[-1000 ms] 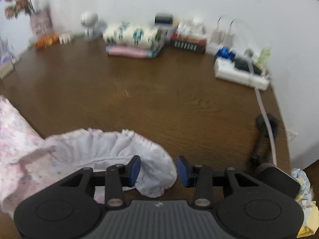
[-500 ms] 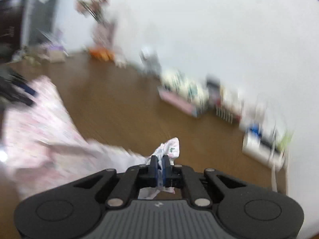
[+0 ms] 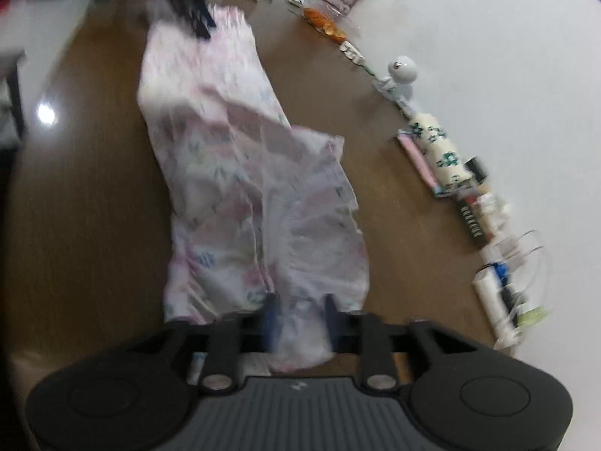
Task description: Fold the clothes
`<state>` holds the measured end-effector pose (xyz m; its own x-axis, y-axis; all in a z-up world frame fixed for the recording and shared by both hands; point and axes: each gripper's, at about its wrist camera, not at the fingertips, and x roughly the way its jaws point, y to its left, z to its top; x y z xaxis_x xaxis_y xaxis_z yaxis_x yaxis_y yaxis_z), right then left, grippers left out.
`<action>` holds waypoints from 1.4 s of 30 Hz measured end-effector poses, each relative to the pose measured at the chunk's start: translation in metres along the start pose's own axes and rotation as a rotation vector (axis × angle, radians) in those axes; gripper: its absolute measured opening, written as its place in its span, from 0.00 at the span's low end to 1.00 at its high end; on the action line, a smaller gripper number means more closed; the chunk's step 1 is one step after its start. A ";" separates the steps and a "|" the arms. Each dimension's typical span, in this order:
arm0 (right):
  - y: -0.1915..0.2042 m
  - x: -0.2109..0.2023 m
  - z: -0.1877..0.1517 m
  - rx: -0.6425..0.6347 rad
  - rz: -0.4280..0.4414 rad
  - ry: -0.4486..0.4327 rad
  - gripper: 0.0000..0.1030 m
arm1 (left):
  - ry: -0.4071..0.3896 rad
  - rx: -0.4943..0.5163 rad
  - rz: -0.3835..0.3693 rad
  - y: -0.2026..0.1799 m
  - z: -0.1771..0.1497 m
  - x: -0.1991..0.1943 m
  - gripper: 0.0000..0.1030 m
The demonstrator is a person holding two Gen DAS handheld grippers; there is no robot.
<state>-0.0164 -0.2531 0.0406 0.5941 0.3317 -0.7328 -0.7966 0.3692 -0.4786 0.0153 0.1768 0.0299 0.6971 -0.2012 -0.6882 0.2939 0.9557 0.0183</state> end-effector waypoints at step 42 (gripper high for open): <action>-0.034 -0.032 0.025 0.590 -0.014 -0.266 0.53 | -0.027 -0.007 0.008 0.006 -0.009 0.001 0.70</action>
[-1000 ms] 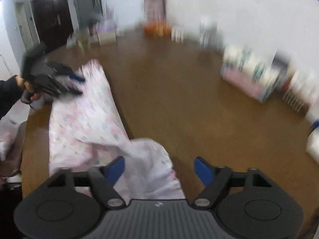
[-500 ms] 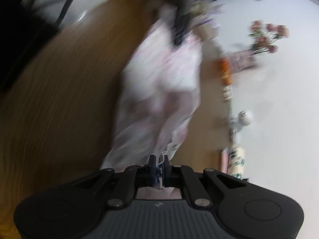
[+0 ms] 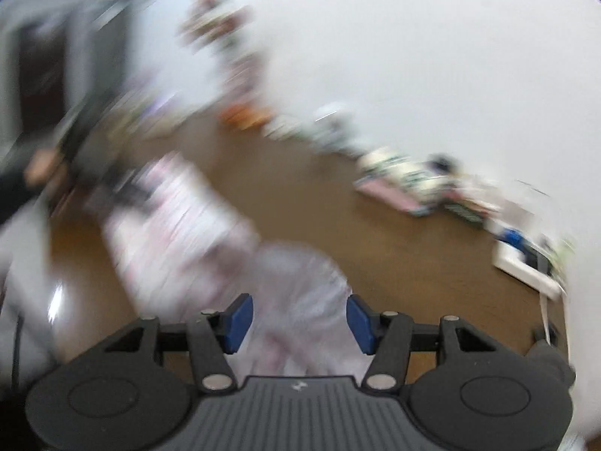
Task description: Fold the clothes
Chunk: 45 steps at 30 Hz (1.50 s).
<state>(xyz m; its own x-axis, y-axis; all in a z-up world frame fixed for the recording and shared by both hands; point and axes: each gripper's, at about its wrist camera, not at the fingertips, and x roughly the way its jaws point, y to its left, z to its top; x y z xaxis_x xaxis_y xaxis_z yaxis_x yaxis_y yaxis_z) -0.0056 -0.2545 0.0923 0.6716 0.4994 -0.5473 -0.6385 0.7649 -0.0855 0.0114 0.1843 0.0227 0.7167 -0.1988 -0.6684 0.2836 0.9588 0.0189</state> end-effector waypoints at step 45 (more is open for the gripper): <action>0.002 -0.036 -0.046 0.470 -0.166 0.199 0.56 | -0.018 0.000 0.008 0.002 -0.003 0.000 0.78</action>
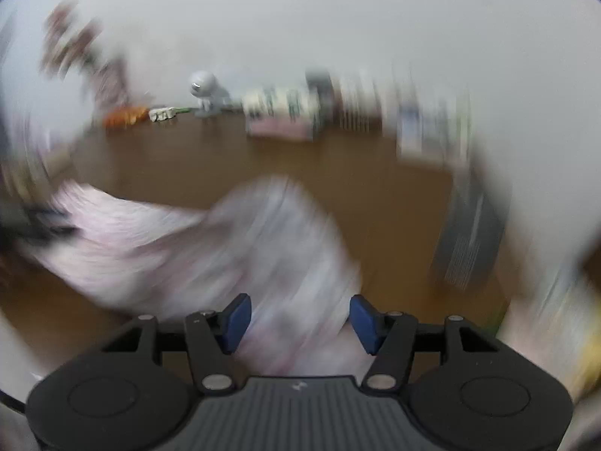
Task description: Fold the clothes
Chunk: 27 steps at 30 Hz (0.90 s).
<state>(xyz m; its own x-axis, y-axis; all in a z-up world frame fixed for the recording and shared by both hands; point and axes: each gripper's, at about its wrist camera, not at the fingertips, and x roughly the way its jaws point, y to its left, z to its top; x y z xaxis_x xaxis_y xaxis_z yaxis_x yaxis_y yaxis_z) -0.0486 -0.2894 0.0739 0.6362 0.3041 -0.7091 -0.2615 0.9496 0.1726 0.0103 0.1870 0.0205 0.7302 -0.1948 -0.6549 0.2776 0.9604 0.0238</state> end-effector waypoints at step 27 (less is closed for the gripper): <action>0.225 0.097 0.008 -0.615 -0.009 -0.314 0.07 | -0.093 -0.173 0.073 0.023 -0.003 -0.055 0.80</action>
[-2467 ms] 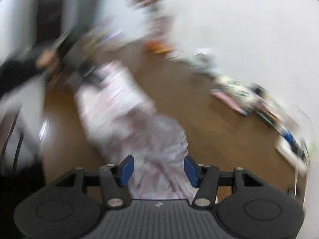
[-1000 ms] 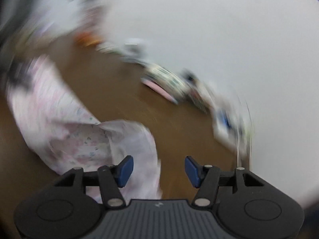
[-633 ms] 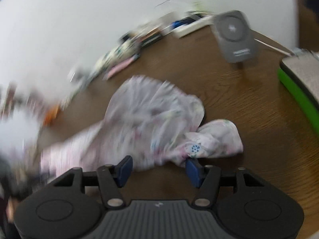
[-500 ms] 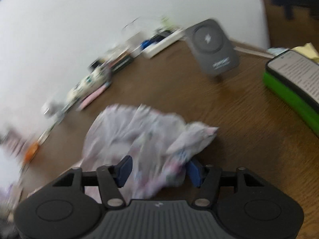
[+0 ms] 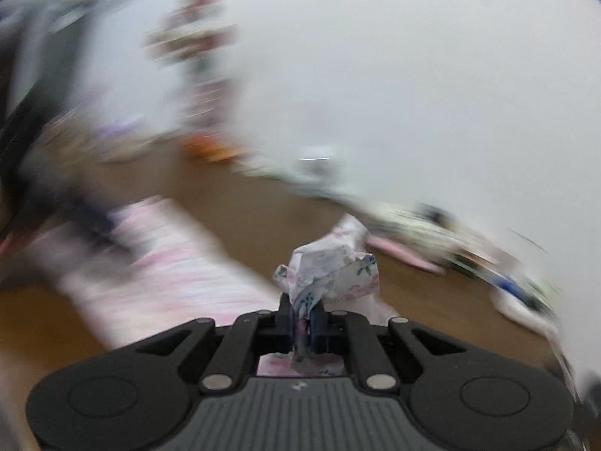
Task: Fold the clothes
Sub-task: 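Lay the folded end onto the dress with the right tool beside the left tool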
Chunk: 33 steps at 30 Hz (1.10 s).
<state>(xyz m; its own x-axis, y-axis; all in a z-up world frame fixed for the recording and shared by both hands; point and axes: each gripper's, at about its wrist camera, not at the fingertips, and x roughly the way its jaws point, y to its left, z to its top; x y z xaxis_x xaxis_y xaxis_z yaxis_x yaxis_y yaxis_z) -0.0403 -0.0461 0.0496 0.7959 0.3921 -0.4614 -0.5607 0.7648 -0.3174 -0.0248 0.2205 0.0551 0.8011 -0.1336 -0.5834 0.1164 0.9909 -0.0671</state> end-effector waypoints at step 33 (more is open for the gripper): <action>-0.082 0.094 0.007 -0.077 0.652 0.142 0.03 | 0.075 -0.128 -0.135 -0.070 -0.008 0.009 0.17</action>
<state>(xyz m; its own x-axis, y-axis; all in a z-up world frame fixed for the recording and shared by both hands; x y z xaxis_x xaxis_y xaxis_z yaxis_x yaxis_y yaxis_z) 0.0820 -0.0677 0.0382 0.2535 0.6864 -0.6816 -0.9356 0.3530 0.0075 -0.0300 0.1502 0.0479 0.7365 -0.2691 -0.6206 0.1409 0.9584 -0.2484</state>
